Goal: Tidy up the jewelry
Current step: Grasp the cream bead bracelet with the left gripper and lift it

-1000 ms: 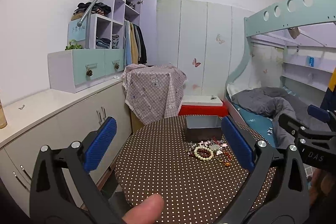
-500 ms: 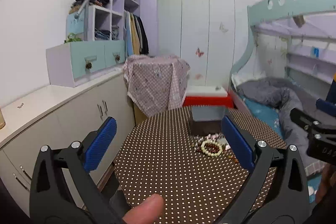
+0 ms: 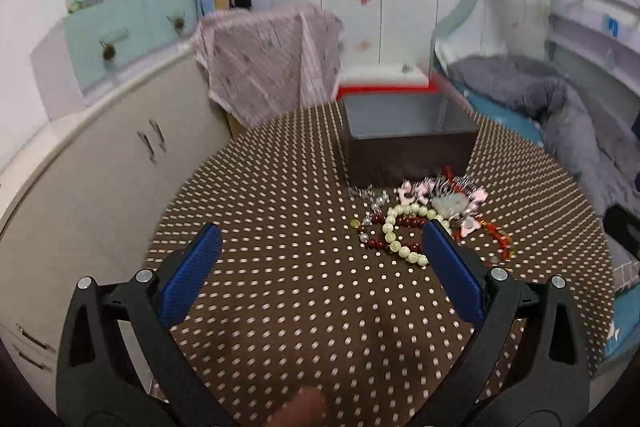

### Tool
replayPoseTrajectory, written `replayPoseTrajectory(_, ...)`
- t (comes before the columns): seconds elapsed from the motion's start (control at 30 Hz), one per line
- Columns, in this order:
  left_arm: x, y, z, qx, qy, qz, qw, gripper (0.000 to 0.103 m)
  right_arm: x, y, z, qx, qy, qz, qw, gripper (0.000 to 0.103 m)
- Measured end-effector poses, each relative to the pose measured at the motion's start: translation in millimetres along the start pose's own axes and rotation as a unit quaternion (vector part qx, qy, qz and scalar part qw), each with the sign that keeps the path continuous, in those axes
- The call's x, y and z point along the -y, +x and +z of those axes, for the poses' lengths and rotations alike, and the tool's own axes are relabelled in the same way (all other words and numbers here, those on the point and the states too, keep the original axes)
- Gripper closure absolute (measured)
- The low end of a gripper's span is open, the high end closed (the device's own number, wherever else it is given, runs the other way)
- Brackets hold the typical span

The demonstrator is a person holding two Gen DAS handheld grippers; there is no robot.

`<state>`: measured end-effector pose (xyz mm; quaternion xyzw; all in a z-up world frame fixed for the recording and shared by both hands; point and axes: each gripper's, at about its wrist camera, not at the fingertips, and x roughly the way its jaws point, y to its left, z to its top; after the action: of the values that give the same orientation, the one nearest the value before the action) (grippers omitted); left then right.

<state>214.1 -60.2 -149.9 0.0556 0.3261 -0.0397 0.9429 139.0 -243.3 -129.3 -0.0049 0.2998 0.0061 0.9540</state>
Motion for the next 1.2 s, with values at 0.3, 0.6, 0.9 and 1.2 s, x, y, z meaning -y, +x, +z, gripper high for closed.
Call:
replayPoseTrajectory(0.3, 22.4, 64.5, -2.8, -0.085, 0.028, 0.019, 0.9958, 0.005, 33.3, 39.5, -6.5, -0.054, 0.026, 0.024, 0.998, 0.007)
replayPoseTrajectory(0.6, 29.1, 79.5, -2.2, -0.112, 0.027, -0.004, 0.9933, 0.047, 59.8, 71.3, -7.1, -0.105, 0.047, 0.079, 0.990, 0.007)
replayPoseTrajectory(0.9, 14.4, 62.3, -3.1, -0.095, 0.013, -0.059, 0.9937, 0.093, 42.2, 86.9, -8.9, -0.134, 0.035, 0.087, 0.987, 0.007)
replayPoseTrajectory(1.2, -18.1, 58.3, -17.8, -0.097, 0.029, -0.106, 0.9892, 0.093, 1.8, 101.9, -13.3, -0.159, 0.010, 0.025, 0.987, 0.007)
